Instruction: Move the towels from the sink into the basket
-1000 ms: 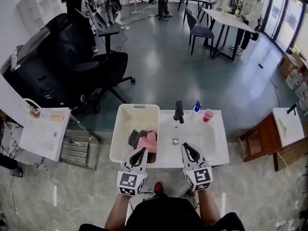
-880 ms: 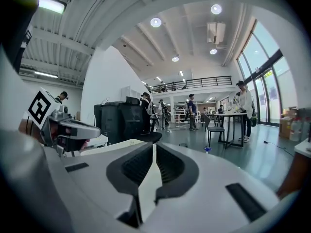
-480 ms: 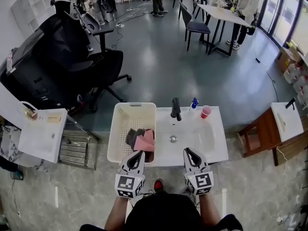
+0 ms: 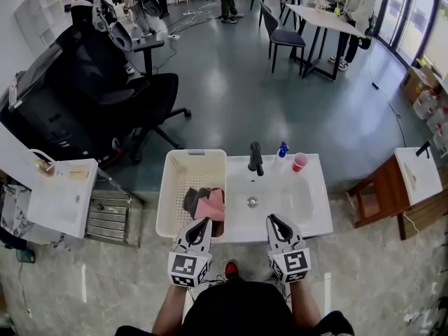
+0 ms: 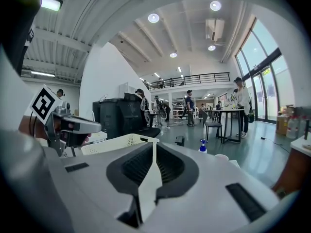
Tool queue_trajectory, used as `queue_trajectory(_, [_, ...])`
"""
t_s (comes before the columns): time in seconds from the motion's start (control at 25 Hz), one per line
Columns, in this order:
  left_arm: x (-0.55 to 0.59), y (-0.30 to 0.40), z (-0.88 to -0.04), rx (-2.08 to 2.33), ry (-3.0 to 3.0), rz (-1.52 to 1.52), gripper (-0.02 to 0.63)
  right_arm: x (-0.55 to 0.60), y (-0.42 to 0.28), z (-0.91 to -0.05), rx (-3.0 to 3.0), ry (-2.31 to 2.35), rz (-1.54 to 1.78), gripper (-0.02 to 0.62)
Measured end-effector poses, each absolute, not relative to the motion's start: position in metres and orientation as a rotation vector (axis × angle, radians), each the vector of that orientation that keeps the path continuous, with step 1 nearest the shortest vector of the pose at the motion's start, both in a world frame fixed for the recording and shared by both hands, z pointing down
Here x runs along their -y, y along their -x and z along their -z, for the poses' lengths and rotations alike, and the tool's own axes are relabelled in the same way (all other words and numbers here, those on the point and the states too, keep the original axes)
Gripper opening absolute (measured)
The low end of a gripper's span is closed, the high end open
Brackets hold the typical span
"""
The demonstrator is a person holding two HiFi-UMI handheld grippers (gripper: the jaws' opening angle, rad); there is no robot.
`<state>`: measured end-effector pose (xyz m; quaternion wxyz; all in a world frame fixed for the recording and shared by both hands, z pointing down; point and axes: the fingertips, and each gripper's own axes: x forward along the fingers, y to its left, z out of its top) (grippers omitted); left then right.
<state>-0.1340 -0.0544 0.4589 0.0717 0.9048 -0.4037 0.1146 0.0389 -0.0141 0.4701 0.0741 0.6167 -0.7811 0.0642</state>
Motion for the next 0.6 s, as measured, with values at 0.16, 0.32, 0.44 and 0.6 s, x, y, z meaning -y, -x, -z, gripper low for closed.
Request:
queue_trajectory(0.16, [0.0565,0.1338,-0.4596,1.216,-2.719,-0.345,0.008,0.0151,-0.0386,-0.4716,2.347,-1.850,-0.193,0.046])
queue_trajectory(0.32, [0.0559,0.1311,-0.4610,1.206,-2.721,-0.355,0.008,0.0154,-0.0402,-0.4716,2.343,-1.850,-0.196,0.046])
queue_trajectory(0.44, [0.0565,0.1306,-0.4618,1.202,-2.719,-0.360,0.008,0.0168,-0.0399,-0.4713,2.341,-1.847,-0.198,0.046])
queue_trajectory(0.6, [0.0571,0.1291,-0.4609,1.203,-2.717,-0.360,0.008,0.0183,-0.0401,-0.4712,2.342,-1.841,-0.200,0.046])
